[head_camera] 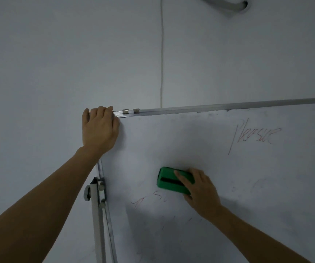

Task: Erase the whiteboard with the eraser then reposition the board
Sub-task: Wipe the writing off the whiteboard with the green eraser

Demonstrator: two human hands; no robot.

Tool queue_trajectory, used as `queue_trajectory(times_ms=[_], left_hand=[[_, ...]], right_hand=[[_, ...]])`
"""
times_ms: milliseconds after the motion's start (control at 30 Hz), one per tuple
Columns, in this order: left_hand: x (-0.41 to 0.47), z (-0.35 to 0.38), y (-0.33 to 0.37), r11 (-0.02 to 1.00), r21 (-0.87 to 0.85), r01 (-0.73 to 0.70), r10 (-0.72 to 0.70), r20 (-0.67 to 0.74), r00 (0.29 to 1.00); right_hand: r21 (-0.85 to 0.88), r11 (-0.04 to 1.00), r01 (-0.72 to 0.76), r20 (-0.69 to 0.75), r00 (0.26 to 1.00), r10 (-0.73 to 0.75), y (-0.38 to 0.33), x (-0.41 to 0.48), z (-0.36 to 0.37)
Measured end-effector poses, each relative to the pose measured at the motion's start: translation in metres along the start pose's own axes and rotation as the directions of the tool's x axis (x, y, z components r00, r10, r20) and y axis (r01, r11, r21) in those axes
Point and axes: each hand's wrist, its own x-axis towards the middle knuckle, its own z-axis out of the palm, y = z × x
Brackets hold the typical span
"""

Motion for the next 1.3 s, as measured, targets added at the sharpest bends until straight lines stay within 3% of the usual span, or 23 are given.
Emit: queue_trajectory(times_ms=[67, 133, 200, 267, 300, 333, 433, 500, 567, 667, 733, 767, 800, 867, 933, 967, 1033, 1100, 1200, 1233, 1300], left_hand=[[0.003, 0.000, 0.012, 1.000, 0.008, 0.025, -0.025, -0.018, 1.000], [0.008, -0.001, 0.033, 1.000, -0.010, 0.003, -0.003, -0.041, 0.999], [0.018, 0.001, 0.064, 0.995, -0.077, -0.058, 0.055, -0.045, 0.997], [0.032, 0.005, 0.105, 0.978, -0.142, -0.151, 0.143, -0.063, 0.988], [0.036, 0.007, 0.120, 0.970, -0.156, -0.185, 0.176, -0.070, 0.982], [0.041, 0.009, 0.136, 0.963, -0.174, -0.206, 0.198, -0.059, 0.978], [0.057, 0.018, 0.175, 0.951, -0.214, -0.225, 0.229, -0.007, 0.973], [0.067, 0.022, 0.196, 0.948, -0.241, -0.208, 0.230, 0.067, 0.971], [0.074, 0.024, 0.208, 0.953, -0.265, -0.143, 0.189, 0.156, 0.970], [0.074, 0.032, 0.217, 0.982, -0.136, -0.131, 0.153, 0.159, 0.975], [0.071, 0.034, 0.223, 0.989, -0.069, -0.134, 0.142, 0.130, 0.981], [0.071, 0.036, 0.224, 0.991, -0.062, -0.118, 0.125, 0.125, 0.984], [0.071, 0.037, 0.224, 0.993, -0.062, -0.096, 0.104, 0.125, 0.987], [0.073, 0.039, 0.223, 0.996, -0.067, -0.059, 0.066, 0.118, 0.991], [0.073, 0.040, 0.220, 0.996, -0.081, -0.038, 0.046, 0.098, 0.994], [0.072, 0.040, 0.220, 0.996, -0.081, -0.029, 0.036, 0.087, 0.996], [0.070, 0.041, 0.219, 0.997, -0.069, -0.030, 0.035, 0.072, 0.997], [0.070, 0.042, 0.223, 0.997, -0.066, -0.034, 0.038, 0.061, 0.997], [0.071, 0.045, 0.227, 0.998, -0.062, -0.014, 0.018, 0.062, 0.998], [0.071, 0.045, 0.228, 0.998, -0.062, -0.012, 0.015, 0.054, 0.998], [0.070, 0.047, 0.225, 0.998, -0.061, -0.030, 0.031, 0.014, 0.999]], right_hand=[[0.041, 0.988, -0.148, -0.043, 0.988, 0.150, 0.038, -0.011, -0.017], [0.107, 0.911, -0.398, -0.121, 0.904, 0.409, 0.080, -0.013, -0.044], [0.183, 0.735, -0.652, -0.146, 0.722, 0.677, 0.120, -0.015, -0.062], [0.233, 0.553, -0.800, -0.124, 0.540, 0.833, 0.128, -0.022, -0.064], [0.240, 0.550, -0.800, -0.094, 0.545, 0.833, 0.115, -0.026, -0.057], [0.245, 0.604, -0.758, -0.067, 0.609, 0.791, 0.098, -0.032, -0.047], [0.214, 0.872, -0.439, -0.005, 0.893, 0.451, 0.051, -0.061, -0.011], [0.158, 0.944, -0.291, 0.043, 0.957, 0.288, 0.074, -0.074, -0.010], [0.116, 0.910, -0.398, -0.045, 0.913, 0.405, 0.118, -0.068, -0.027], [0.221, 0.643, -0.734, -0.122, 0.633, 0.765, 0.179, -0.051, -0.059], [0.290, 0.536, -0.793, -0.120, 0.526, 0.842, 0.178, -0.043, -0.058], [0.306, 0.564, -0.767, -0.114, 0.559, 0.821, 0.163, -0.042, -0.050], [0.301, 0.654, -0.695, -0.107, 0.656, 0.747, 0.141, -0.047, -0.039], [0.213, 0.874, -0.436, -0.083, 0.884, 0.461, 0.099, -0.063, -0.017], [0.139, 0.970, -0.200, -0.023, 0.978, 0.206, 0.102, -0.071, -0.011], [0.093, 0.985, -0.142, -0.027, 0.989, 0.145, 0.119, -0.067, -0.014], [0.026, 0.987, -0.161, -0.132, 0.978, 0.163, 0.156, -0.046, -0.031], [0.050, 0.953, -0.300, -0.248, 0.920, 0.303, 0.193, -0.022, -0.056], [0.154, 0.870, -0.468, -0.303, 0.816, 0.493, 0.206, -0.001, -0.064], [0.145, 0.875, -0.461, -0.295, 0.824, 0.483, 0.198, -0.006, -0.059], [0.079, 0.940, -0.333, -0.225, 0.912, 0.342, 0.174, -0.032, -0.041]])
